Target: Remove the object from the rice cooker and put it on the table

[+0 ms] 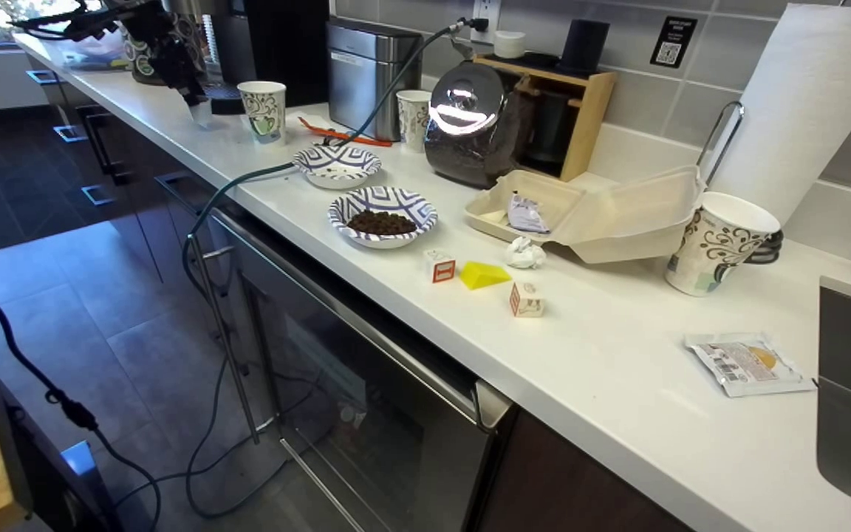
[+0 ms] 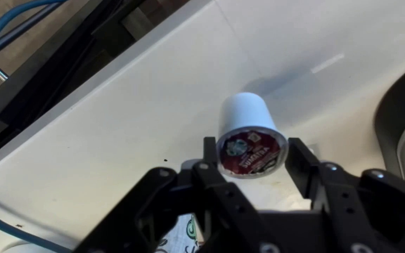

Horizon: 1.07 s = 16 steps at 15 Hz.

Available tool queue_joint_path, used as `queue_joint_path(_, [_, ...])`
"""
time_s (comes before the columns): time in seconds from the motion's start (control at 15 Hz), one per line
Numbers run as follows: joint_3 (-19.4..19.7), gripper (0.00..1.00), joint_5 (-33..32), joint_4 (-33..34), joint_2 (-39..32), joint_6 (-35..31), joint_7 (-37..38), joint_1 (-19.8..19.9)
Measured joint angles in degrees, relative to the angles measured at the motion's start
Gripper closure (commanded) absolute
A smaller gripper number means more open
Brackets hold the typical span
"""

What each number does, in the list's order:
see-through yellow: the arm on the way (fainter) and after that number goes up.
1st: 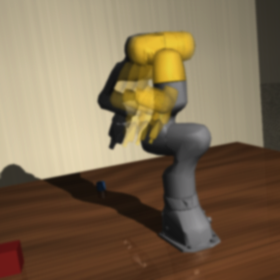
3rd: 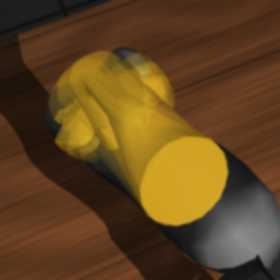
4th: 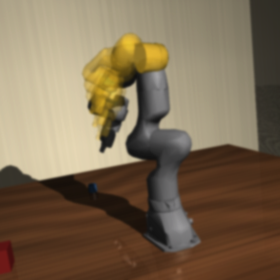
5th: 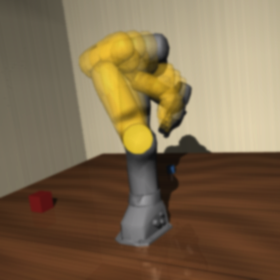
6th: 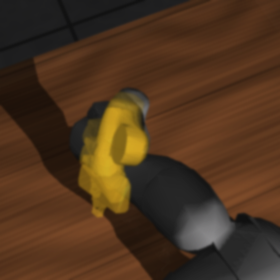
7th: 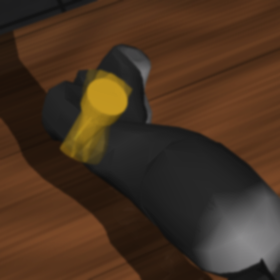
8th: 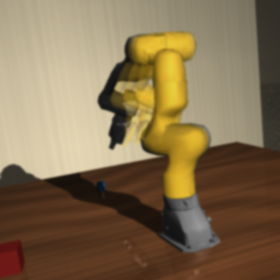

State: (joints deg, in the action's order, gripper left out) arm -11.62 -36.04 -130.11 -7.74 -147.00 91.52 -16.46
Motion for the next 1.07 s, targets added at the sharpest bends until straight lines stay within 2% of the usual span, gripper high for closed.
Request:
queue_joint_path(0.27, [1.07,0.73,-8.84,0.40,-0.78,-0.16,9.11,-1.18])
queue_joint_path(0.53, [1.13,0.73,-12.70,1.03,-2.53,-0.12,12.63,-1.55])
queue_joint_path(0.6, [1.13,0.23,-13.20,1.22,-3.04,-0.11,13.12,-1.63])
queue_joint_path(0.73, [1.14,0.16,-13.61,1.46,-3.86,-0.11,13.70,-1.71])
queue_joint_path(0.87, [1.22,0.01,-13.66,1.71,-4.27,-0.11,14.15,-1.82])
queue_joint_path(1.07, [1.07,0.00,-11.88,1.66,-3.90,-0.24,13.19,-1.73])
